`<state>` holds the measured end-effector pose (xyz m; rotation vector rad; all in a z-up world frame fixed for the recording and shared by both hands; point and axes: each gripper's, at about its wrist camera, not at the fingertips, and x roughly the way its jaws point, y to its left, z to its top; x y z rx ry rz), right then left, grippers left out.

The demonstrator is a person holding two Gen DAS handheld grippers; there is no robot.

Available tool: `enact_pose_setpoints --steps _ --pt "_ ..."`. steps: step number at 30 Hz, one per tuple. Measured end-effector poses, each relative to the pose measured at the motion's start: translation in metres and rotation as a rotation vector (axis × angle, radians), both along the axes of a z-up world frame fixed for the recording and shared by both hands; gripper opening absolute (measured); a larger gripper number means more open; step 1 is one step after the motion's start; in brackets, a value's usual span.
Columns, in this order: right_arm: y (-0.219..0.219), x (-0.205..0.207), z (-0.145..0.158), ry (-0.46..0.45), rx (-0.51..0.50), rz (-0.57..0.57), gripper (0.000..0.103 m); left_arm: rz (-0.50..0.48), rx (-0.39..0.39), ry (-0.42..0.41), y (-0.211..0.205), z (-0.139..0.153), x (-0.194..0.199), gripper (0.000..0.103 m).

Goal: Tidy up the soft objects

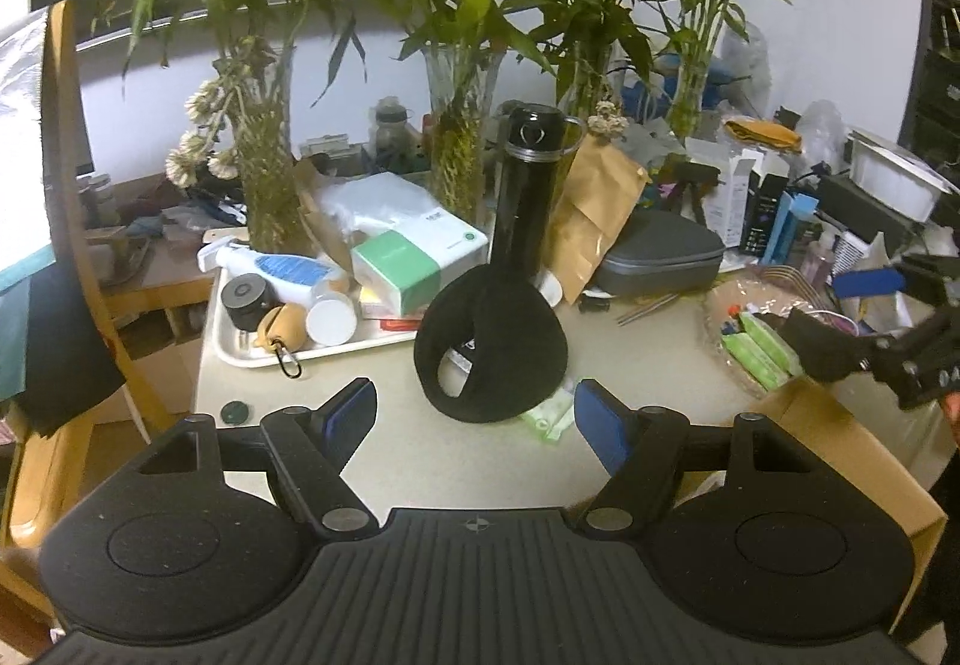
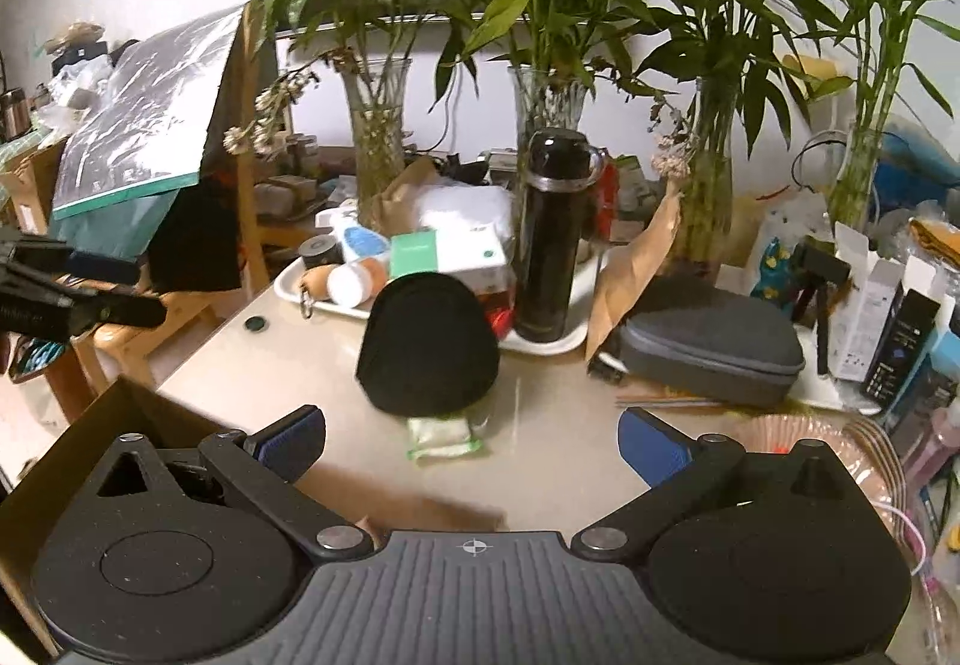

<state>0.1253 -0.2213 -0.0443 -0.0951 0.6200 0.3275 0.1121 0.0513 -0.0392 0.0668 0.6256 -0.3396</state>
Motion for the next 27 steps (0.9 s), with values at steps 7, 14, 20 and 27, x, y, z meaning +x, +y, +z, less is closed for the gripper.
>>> enact_pose_setpoints --steps 7,14,20,27 --pt "-0.005 0.031 -0.002 0.03 0.063 -0.031 0.103 -0.026 -0.004 -0.007 -0.004 -0.01 0.02 0.072" --pt "-0.005 0.054 -0.006 0.025 0.04 -0.041 0.103 -0.038 -0.014 -0.012 -0.001 -0.02 0.045 0.072" --pt "-0.007 0.069 -0.011 0.019 0.003 -0.034 0.103 -0.067 -0.037 -0.018 -0.001 -0.029 0.069 0.072" --pt "-0.013 0.086 -0.022 0.05 -0.019 -0.047 0.103 -0.11 0.004 -0.053 -0.01 -0.045 0.087 0.072"
